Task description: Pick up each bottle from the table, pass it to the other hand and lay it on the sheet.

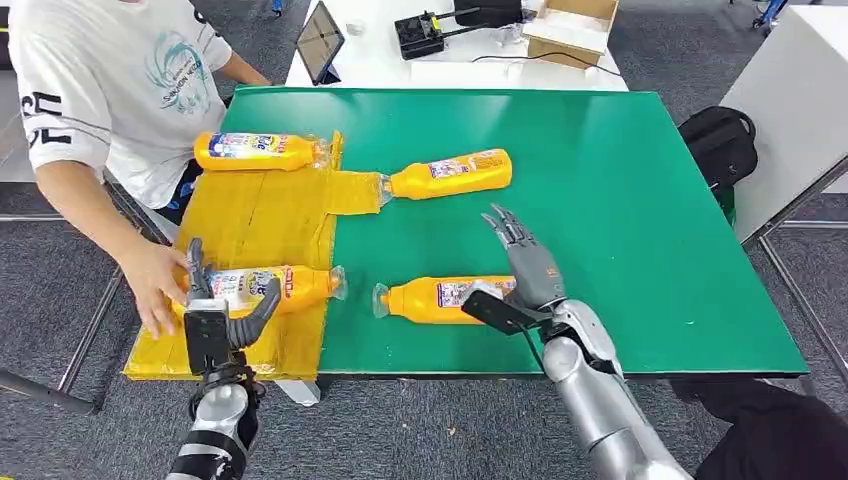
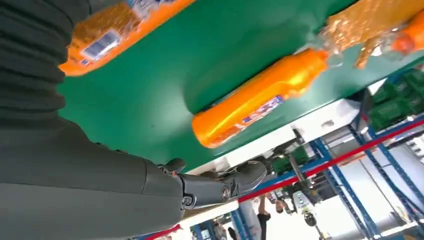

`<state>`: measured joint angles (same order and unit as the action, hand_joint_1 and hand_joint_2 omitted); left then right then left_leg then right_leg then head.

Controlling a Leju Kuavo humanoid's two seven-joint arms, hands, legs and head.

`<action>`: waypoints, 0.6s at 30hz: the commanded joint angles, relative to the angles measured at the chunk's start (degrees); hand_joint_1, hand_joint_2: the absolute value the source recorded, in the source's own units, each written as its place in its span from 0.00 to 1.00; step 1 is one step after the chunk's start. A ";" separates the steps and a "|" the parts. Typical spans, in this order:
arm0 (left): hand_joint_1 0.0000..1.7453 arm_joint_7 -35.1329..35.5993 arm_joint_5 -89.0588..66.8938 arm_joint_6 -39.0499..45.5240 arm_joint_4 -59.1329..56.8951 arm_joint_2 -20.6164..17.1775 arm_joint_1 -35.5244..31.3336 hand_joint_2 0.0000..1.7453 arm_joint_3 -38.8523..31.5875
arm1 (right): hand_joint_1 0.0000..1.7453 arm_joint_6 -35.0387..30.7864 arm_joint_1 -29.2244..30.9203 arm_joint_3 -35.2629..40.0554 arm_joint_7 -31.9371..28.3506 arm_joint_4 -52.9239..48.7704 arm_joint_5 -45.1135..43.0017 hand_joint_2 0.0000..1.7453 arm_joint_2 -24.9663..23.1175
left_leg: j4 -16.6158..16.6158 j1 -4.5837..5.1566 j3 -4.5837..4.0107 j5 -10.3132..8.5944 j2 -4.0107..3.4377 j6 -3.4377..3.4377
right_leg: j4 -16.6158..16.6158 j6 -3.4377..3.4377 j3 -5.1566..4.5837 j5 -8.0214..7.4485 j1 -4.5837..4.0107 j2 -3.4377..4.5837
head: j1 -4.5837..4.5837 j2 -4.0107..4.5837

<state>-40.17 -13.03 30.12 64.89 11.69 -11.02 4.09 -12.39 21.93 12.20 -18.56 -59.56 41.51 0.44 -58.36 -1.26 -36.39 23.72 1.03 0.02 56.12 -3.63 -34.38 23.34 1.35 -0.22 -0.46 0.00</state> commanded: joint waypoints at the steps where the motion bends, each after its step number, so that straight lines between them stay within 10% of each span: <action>1: 0.00 0.17 -1.07 -0.06 -1.72 0.16 -0.71 1.00 1.19 | 0.00 4.61 4.48 0.20 2.53 9.78 2.52 1.00 1.98 | 0.04 0.04 0.22 0.06 -0.13 -0.08 | -0.04 0.14 0.19 0.03 0.00 0.06 | 0.00 0.00; 18: 0.00 0.17 0.45 -2.17 -12.62 1.67 -7.35 1.00 7.75 | 0.00 24.36 12.41 11.16 -6.62 34.16 -3.14 1.00 0.11 | 0.08 -0.02 0.42 0.05 -0.22 -0.02 | -0.11 0.14 0.34 -0.01 -0.05 0.15 | 0.00 0.00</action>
<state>-40.17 -13.00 28.59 61.20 13.16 -13.76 7.78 6.36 31.82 16.88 -23.19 -37.44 40.43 1.18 -58.36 -1.27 -36.15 23.77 0.81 0.03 56.11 -3.62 -34.25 23.32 1.34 -0.03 -0.46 0.00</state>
